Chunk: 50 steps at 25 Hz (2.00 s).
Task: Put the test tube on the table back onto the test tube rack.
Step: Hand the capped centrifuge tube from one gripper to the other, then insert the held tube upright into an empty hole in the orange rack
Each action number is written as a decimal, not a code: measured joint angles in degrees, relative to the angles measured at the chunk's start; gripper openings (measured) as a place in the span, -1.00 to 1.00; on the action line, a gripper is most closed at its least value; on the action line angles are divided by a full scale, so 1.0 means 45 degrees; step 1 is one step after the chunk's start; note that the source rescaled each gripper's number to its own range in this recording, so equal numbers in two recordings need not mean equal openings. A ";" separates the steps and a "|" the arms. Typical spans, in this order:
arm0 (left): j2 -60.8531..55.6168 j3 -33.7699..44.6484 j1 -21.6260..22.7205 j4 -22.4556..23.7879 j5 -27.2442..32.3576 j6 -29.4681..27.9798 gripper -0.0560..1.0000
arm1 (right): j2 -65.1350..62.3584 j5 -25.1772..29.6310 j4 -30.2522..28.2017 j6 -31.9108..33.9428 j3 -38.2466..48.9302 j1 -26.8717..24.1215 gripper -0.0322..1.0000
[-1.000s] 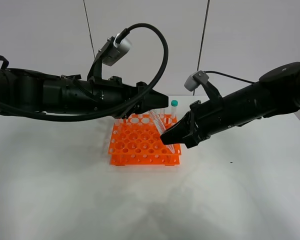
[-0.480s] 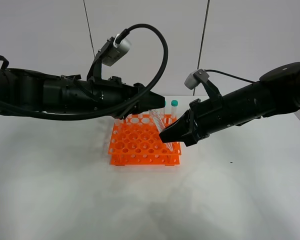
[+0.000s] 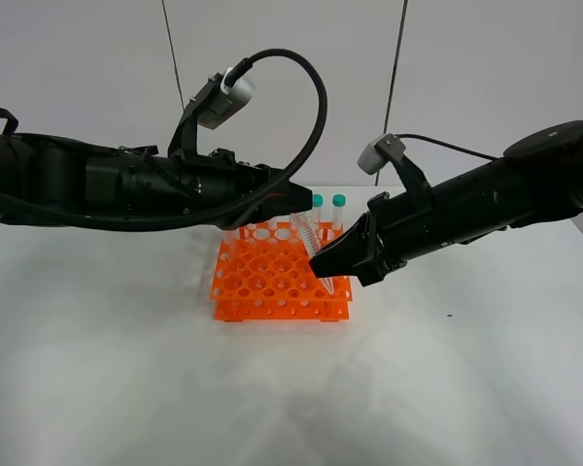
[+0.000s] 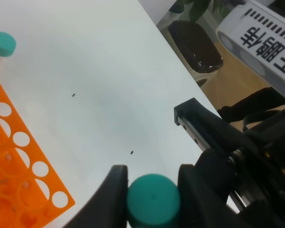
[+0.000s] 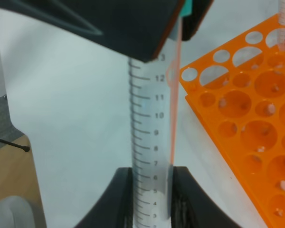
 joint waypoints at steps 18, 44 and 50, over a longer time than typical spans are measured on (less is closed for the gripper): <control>0.0000 0.0000 0.0000 -0.0030 -0.0003 -0.0014 -0.86 | -0.0437 -0.1136 -0.1337 0.2763 -0.0304 0.0011 0.99; 0.0000 0.0000 0.0000 -0.0030 -0.0003 -0.0064 -0.86 | -0.1423 0.3225 -1.4841 1.6672 -0.3164 -0.3757 0.94; 0.0000 0.0000 0.0000 -0.0030 -0.0003 -0.0064 -0.86 | -0.2163 0.4367 -1.4763 1.6840 -0.3104 -0.3849 0.94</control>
